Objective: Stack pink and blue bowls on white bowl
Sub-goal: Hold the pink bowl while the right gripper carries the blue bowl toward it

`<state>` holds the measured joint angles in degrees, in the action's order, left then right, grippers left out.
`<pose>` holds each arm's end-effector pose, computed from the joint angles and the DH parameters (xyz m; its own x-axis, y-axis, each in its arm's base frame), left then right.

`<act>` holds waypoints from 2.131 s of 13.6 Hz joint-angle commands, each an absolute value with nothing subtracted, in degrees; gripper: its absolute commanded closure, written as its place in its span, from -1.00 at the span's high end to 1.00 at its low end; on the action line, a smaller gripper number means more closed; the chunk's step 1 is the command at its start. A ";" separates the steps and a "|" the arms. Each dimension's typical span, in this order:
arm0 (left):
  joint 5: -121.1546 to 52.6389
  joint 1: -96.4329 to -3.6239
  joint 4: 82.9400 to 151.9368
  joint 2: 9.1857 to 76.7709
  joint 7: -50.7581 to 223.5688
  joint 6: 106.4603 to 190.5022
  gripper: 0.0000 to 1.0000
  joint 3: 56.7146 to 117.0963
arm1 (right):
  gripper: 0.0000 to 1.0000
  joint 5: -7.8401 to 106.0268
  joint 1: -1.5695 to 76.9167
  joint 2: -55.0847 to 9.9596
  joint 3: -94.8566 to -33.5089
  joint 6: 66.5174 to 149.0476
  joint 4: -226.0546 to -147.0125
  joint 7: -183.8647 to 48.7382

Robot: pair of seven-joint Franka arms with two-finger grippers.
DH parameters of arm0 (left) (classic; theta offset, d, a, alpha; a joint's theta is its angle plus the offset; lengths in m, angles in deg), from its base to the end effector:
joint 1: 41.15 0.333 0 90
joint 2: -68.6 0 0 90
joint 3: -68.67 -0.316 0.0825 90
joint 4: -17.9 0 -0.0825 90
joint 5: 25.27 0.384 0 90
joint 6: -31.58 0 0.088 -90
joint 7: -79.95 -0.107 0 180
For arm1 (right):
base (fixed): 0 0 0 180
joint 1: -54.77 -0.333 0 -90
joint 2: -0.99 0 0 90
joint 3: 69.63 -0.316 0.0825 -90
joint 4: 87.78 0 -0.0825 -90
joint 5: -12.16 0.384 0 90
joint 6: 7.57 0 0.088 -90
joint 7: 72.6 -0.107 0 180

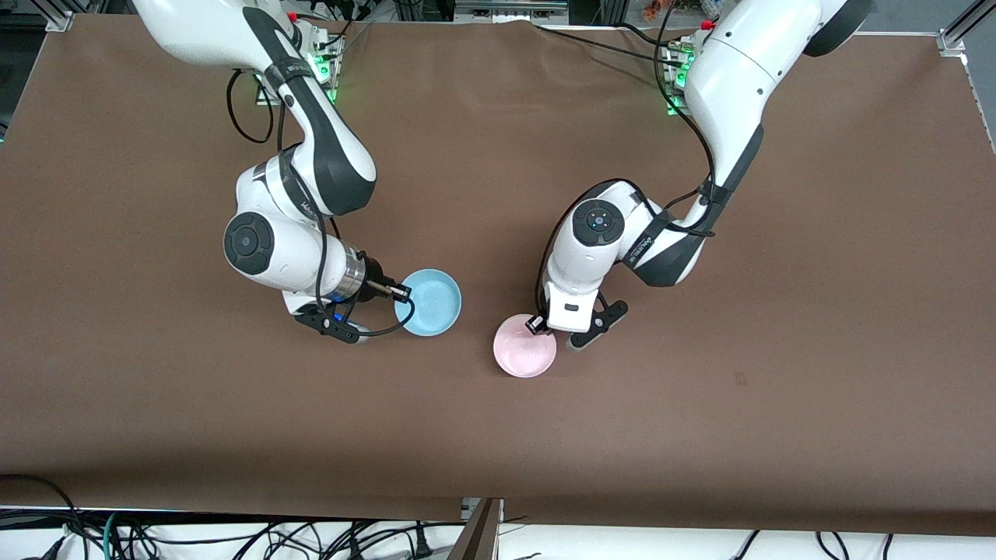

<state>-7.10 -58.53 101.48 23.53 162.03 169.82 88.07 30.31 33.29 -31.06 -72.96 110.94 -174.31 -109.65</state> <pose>0.6238 -0.3999 0.2552 0.7640 0.6434 0.0482 0.6218 -0.7542 0.2110 0.6345 0.3040 0.3420 0.9194 -0.3367 -0.2031 -0.3786 -0.8975 -0.2261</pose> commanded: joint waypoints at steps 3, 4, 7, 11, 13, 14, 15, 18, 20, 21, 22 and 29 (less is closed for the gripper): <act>-5.84 -59.35 99.90 22.72 163.54 169.75 -1.00 87.39 | -1.00 30.79 32.62 -32.06 -72.62 110.90 -172.59 -110.65; -5.84 -59.35 99.90 22.72 163.63 169.75 -1.00 87.39 | -1.00 30.79 32.62 -32.06 -72.62 110.90 -172.59 -110.65; -5.84 -59.61 100.34 22.81 163.98 169.57 -1.00 87.48 | -1.00 30.79 32.36 -32.14 -72.62 110.99 -172.59 -111.53; -5.93 -59.44 100.34 23.34 164.07 169.13 -1.00 87.83 | -1.00 30.88 31.83 -32.50 -72.62 112.48 -172.59 -112.32; -5.93 -59.52 100.61 23.25 163.98 169.04 -1.00 87.83 | -1.00 30.88 31.75 -32.50 -72.62 112.48 -172.59 -112.76; -5.84 -59.52 100.61 23.07 163.98 169.04 -1.00 87.83 | -1.00 30.88 31.74 -32.50 -72.62 112.48 -172.59 -113.02; -5.84 -59.52 100.69 23.07 163.89 169.04 -1.00 87.83 | -1.00 30.88 31.74 -32.50 -72.62 112.48 -172.59 -113.02; -5.84 -59.44 100.78 22.98 163.72 168.87 -1.00 87.74 | -1.00 30.88 31.57 -32.58 -72.62 112.48 -172.59 -113.11; -5.84 -59.00 100.78 23.25 163.36 167.73 -1.00 87.83 | -1.00 30.88 31.57 -32.58 -72.62 112.57 -172.59 -113.11; -5.84 -58.82 100.78 23.25 163.28 167.72 -1.00 87.83 | -1.00 30.88 31.48 -32.58 -72.62 112.66 -172.59 -113.11; -5.84 -58.82 100.78 23.25 163.27 167.72 -1.00 87.74 | -1.00 30.88 31.48 -32.58 -72.62 112.92 -172.59 -113.20; -5.75 -59.26 100.69 22.72 163.36 167.81 -0.01 87.74 | -1.00 30.70 30.34 -33.11 -72.62 115.65 -172.59 -115.84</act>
